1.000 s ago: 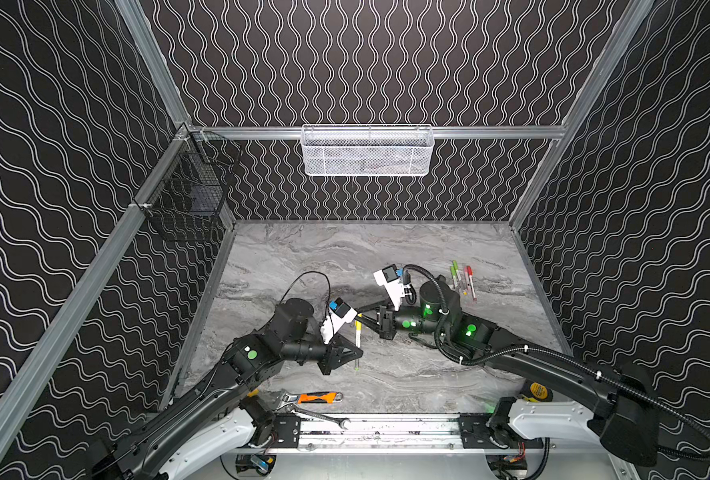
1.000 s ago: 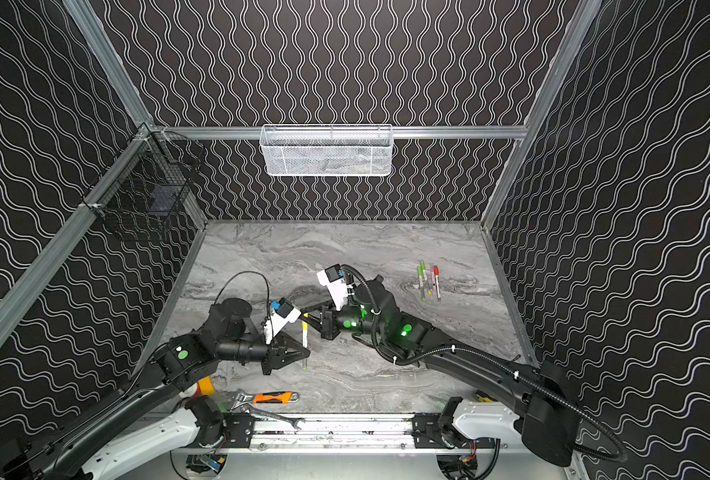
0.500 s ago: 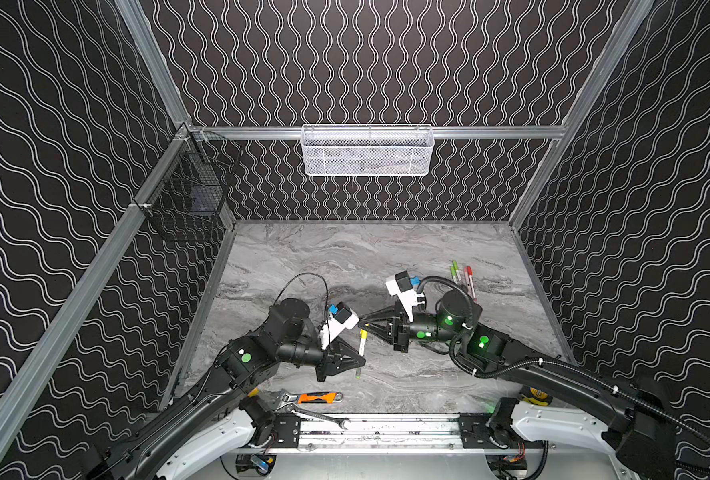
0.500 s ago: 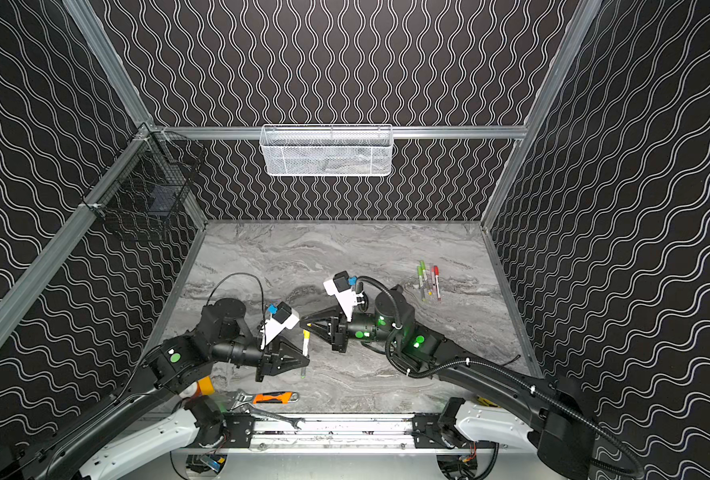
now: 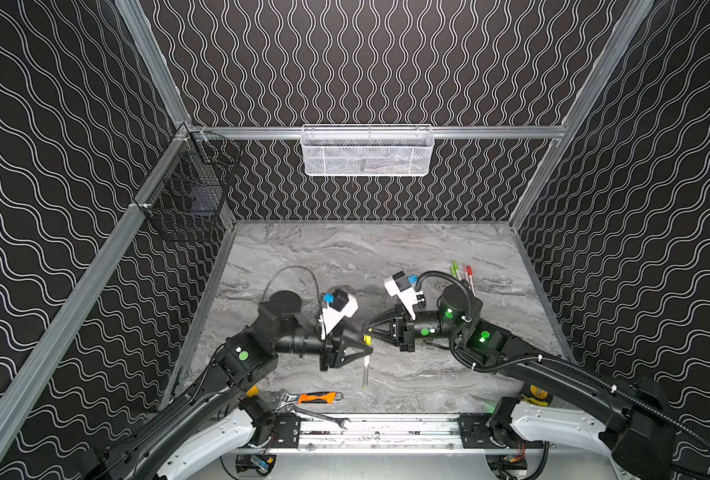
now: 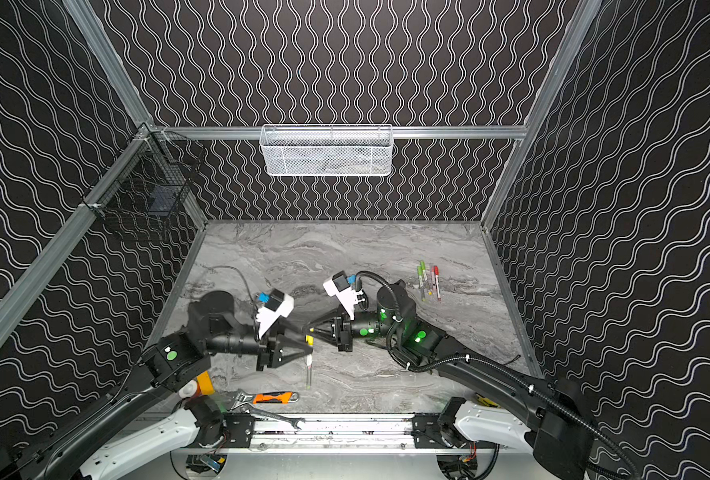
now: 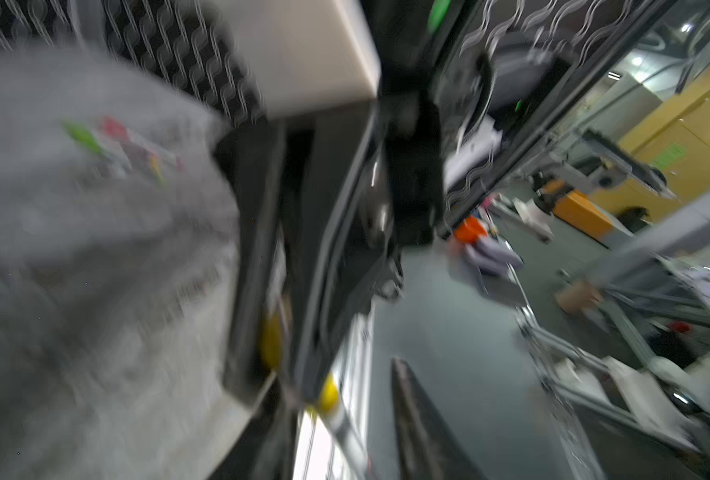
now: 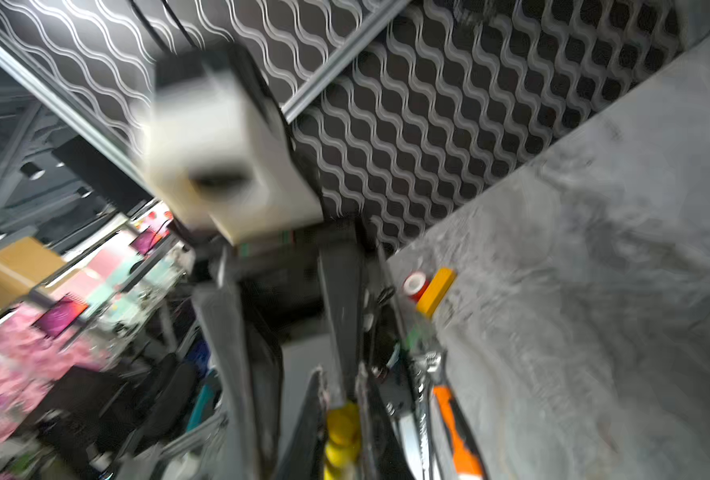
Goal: Insert the pens into the pen caps
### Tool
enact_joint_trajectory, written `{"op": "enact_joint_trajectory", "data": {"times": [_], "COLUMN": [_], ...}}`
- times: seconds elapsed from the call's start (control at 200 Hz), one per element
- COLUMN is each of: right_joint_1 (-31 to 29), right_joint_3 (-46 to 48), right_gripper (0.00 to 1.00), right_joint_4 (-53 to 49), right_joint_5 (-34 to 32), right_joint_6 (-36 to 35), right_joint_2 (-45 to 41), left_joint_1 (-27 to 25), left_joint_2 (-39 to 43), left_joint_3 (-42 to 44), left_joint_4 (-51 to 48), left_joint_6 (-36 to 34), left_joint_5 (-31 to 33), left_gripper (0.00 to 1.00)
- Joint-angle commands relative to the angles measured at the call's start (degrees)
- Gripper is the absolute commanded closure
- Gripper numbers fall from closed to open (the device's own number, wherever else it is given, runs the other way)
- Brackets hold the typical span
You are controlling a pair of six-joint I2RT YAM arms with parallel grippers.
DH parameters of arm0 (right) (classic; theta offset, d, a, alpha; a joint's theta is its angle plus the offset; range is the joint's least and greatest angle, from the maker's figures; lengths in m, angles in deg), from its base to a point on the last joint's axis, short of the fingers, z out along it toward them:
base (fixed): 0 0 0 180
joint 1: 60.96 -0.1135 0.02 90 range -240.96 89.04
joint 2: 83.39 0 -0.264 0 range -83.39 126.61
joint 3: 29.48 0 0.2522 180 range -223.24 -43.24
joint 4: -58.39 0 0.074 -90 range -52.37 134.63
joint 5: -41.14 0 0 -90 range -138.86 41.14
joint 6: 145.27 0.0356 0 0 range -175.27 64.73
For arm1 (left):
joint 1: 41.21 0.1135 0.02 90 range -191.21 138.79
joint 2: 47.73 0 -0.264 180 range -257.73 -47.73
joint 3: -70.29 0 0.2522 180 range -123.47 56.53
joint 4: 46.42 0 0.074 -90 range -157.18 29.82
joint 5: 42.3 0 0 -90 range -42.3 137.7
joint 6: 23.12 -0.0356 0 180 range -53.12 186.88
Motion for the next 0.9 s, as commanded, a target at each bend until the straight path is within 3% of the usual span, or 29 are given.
{"op": "enact_joint_trajectory", "data": {"times": [0.0,0.03,0.05,0.105,0.28,0.626,0.756,0.891], "right_joint_1": [1.3,2.0,2.5,3.9,6.8,7.2,7.2,7.3], "right_joint_3": [0.2,-0.1,-0.2,-0.3,-1.0,-6.8,-8.9,-11.2], "right_gripper": [1.0,1.0,1.0,1.0,1.0,1.0,1.0,1.0], "right_joint_4": [-6.1,-6.7,-7.0,-6.8,-4.5,0.4,-1.7,-4.8], "right_joint_5": [1.4,0.9,0.6,0.7,2.9,19.0,22.5,24.0], "right_joint_6": [3.4,3.2,3.2,3.3,2.2,-4.3,-8.6,-12.2], "right_joint_2": [-1.7,-2.1,-2.5,-3.2,-3.8,-4.0,-4.3,-4.3], "left_joint_1": [-0.2,-0.3,-0.2,-0.2,-0.2,-0.4,-1.0,-1.8], "left_joint_2": [0.2,0.4,0.6,1.1,0.8,-3.6,-5.8,-5.4], "left_joint_3": [-1.4,-1.3,-1.4,-0.9,-0.8,-0.3,-0.7,-1.2], "left_joint_4": [24.7,23.8,23.2,22.1,18.2,17.2,20.1,18.3], "left_joint_6": [-2.1,-2.1,-2.3,-2.4,-3.0,-2.5,-0.6,-2.0], "left_joint_5": [-3.5,-3.7,-3.6,-4.0,-6.6,-7.6,-10.8,-7.1], "left_gripper": [0.36,0.31,0.18,0.02,0.01,0.01,0.01,0.01]}}
